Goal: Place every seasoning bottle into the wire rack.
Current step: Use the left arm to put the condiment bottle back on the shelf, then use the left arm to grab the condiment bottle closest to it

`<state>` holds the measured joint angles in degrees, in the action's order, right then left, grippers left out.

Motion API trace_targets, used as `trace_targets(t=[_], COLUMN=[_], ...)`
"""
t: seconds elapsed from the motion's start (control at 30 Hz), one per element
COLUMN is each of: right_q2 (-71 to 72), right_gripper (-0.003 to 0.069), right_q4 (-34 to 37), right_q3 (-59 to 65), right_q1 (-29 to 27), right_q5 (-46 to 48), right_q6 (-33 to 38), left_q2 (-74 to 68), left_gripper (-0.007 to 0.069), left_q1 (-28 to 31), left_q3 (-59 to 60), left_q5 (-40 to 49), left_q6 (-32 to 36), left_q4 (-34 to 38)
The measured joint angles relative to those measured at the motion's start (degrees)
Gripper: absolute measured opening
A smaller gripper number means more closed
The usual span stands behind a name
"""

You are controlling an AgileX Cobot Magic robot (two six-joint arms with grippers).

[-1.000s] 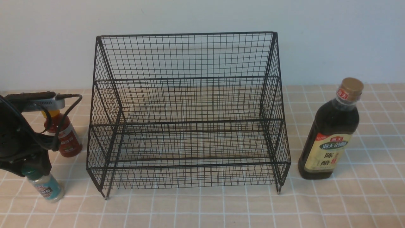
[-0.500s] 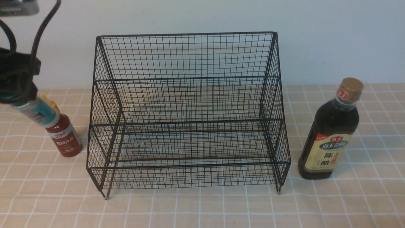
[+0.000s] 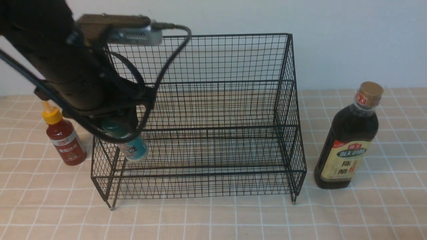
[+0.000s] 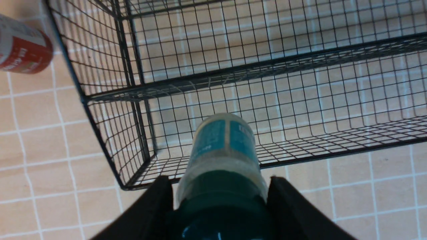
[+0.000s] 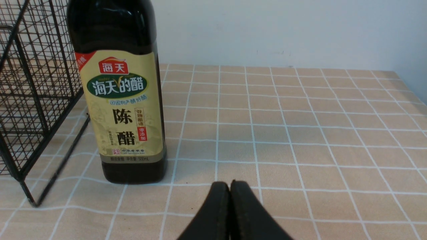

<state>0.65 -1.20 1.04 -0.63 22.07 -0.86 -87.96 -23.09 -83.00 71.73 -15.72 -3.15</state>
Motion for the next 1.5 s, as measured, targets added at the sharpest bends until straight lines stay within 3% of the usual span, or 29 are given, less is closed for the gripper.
trace_targets(t=[0.67, 0.8, 0.9, 1.07, 1.2, 1.33, 1.47, 1.5], right_q2=[0.00, 0.00, 0.00, 0.00, 0.00, 0.00, 0.00, 0.00], right_gripper=[-0.0015, -0.0015, -0.0015, -0.0015, -0.0015, -0.0015, -0.0015, -0.0015], right_q4=[0.00, 0.00, 0.00, 0.00, 0.00, 0.00, 0.00, 0.00], right_q3=[0.00, 0.00, 0.00, 0.00, 0.00, 0.00, 0.00, 0.00], right_q1=[0.00, 0.00, 0.00, 0.00, 0.00, 0.00, 0.00, 0.00], right_q5=[0.00, 0.00, 0.00, 0.00, 0.00, 0.00, 0.00, 0.00], right_q6=[0.00, 0.00, 0.00, 0.00, 0.00, 0.00, 0.00, 0.00], left_q2=[-15.20, -15.20, -15.20, -14.84, -11.08, -2.58, 1.91, 3.32], left_gripper=[0.0327, 0.0375, 0.0459, 0.0481, 0.0370, 0.0076, 0.0009, -0.0001], left_q1=[-0.30, -0.30, -0.30, -0.30, -0.30, 2.35, 7.46, 11.89], left_q3=[0.00, 0.00, 0.00, -1.52, -2.34, -2.58, -2.77, -2.83], left_q5=[-1.65, -1.65, -1.65, -1.56, -1.61, -1.41, -1.22, -1.11], left_q6=[-0.64, -0.64, -0.58, 1.01, 2.51, 3.55, 4.31, 4.67], left_q4=[-1.78, -1.78, -1.97, -3.28, -3.34, -4.99, -6.92, -7.55])
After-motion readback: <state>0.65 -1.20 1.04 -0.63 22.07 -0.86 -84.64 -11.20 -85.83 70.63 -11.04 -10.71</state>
